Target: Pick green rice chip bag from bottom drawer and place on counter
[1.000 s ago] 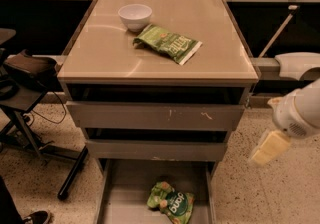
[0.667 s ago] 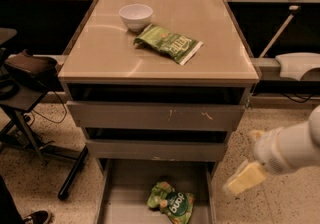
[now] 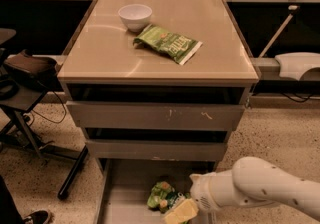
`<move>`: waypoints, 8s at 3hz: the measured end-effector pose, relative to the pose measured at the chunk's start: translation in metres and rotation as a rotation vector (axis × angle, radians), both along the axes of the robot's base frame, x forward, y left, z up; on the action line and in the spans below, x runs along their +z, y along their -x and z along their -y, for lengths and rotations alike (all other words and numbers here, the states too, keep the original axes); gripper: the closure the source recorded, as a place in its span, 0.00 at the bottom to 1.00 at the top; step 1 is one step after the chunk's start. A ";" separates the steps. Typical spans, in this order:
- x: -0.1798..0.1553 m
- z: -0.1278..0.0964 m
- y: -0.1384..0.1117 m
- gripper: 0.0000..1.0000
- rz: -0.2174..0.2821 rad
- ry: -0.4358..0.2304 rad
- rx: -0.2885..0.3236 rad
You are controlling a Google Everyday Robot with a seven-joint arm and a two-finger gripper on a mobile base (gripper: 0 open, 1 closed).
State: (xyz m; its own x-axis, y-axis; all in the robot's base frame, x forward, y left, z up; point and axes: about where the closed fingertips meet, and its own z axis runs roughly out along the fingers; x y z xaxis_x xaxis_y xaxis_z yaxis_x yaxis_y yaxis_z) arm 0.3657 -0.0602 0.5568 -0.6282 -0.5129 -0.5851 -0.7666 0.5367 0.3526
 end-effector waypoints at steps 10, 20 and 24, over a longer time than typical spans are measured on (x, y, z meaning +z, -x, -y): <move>-0.183 0.052 -0.010 0.00 0.257 0.549 -0.027; -0.287 -0.069 -0.059 0.00 0.425 -0.145 0.137; -0.296 -0.069 -0.106 0.00 0.483 -0.126 0.087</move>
Offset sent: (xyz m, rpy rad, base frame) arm 0.0284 -0.0391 -0.0510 -0.3399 -0.3776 -0.4930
